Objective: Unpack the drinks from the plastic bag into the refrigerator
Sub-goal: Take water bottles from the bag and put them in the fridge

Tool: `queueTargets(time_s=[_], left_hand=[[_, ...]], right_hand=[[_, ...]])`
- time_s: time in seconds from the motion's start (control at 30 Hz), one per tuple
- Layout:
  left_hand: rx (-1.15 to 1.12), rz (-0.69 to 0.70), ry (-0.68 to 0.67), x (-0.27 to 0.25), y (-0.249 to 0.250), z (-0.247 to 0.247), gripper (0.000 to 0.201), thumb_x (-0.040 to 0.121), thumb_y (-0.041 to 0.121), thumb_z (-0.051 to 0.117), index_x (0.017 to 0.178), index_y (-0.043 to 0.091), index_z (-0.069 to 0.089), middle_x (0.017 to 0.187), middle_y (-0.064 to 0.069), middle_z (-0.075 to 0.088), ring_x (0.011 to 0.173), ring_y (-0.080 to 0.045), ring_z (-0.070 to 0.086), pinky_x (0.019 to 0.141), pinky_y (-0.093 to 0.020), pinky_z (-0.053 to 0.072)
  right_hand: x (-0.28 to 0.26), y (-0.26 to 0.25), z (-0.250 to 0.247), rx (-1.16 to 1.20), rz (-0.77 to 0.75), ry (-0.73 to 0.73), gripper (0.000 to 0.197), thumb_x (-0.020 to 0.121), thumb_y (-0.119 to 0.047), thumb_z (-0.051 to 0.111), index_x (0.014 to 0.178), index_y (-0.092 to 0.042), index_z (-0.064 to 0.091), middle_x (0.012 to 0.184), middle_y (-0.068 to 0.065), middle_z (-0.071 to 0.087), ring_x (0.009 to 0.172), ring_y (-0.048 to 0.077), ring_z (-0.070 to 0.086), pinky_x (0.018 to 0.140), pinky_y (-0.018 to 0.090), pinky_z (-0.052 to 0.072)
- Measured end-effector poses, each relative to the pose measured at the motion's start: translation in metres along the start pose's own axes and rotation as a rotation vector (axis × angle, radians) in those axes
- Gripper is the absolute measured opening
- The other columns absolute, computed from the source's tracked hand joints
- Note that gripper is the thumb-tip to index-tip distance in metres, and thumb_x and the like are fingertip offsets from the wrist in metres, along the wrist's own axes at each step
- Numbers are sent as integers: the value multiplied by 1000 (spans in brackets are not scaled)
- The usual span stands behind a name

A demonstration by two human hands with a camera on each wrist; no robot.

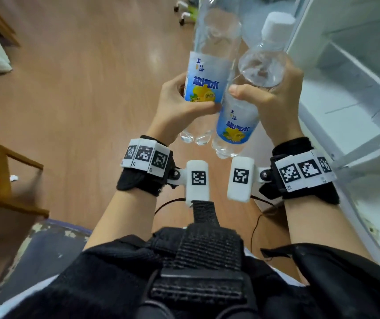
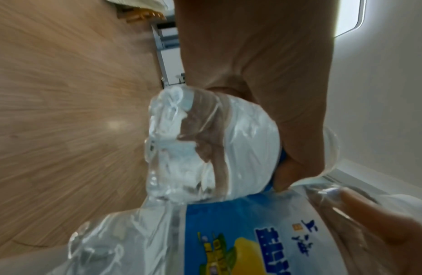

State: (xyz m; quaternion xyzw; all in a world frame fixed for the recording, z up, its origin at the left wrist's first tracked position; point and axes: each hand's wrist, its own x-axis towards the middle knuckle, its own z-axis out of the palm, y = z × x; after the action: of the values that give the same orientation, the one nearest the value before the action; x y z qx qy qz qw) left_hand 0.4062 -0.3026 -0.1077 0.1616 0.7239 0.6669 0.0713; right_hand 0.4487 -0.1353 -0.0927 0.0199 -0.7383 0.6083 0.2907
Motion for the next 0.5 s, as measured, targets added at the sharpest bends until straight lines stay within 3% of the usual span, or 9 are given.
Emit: queueTargets(time_s=[0.07, 0.13, 0.2, 0.3, 0.4, 0.5], left_hand=[[-13, 3, -53, 31, -3, -1, 42, 65, -8, 81, 103, -4, 63, 87, -7, 73, 75, -15, 70, 68, -29, 60], [-19, 13, -117, 64, -6, 5, 45, 65, -7, 81, 105, -8, 62, 95, -17, 73, 82, -23, 71, 76, -39, 62], [-23, 32, -183, 95, -9, 16, 48, 64, -5, 83, 106, -8, 62, 100, -22, 72, 85, -28, 70, 81, -46, 60], [-32, 49, -302, 140, -11, 45, 48, 63, -5, 83, 106, -8, 63, 100, -22, 72, 84, -25, 70, 81, -45, 59], [-44, 60, -404, 187, -14, 81, 48, 62, -5, 83, 105, -8, 63, 100, -23, 72, 83, -27, 70, 80, -44, 59], [-83, 75, -492, 228, -9, 123, 45, 61, -6, 83, 102, -9, 63, 95, -19, 73, 80, -24, 70, 75, -39, 60]], right_hand=[[19, 8, 3, -15, 5, 44, 41, 60, -6, 77, 97, 1, 61, 90, 16, 68, 81, 29, 67, 75, 29, 56], [35, 17, -2, -31, 30, 87, 42, 59, -6, 78, 97, -5, 60, 88, 12, 68, 79, 27, 67, 72, 29, 56], [50, 23, -9, -53, 43, 148, 42, 57, -9, 79, 94, -11, 59, 83, 2, 67, 76, 17, 67, 70, 25, 54], [75, 37, -29, -103, 33, 248, 40, 54, -11, 78, 88, -19, 58, 79, -18, 66, 74, 0, 64, 69, 19, 52], [99, 53, -59, -136, 31, 360, 48, 56, -4, 78, 98, -13, 57, 86, -5, 66, 75, -4, 64, 69, 13, 50], [129, 62, -88, -231, 42, 433, 48, 56, -8, 79, 100, -4, 59, 85, -7, 64, 74, -6, 62, 71, 14, 50]])
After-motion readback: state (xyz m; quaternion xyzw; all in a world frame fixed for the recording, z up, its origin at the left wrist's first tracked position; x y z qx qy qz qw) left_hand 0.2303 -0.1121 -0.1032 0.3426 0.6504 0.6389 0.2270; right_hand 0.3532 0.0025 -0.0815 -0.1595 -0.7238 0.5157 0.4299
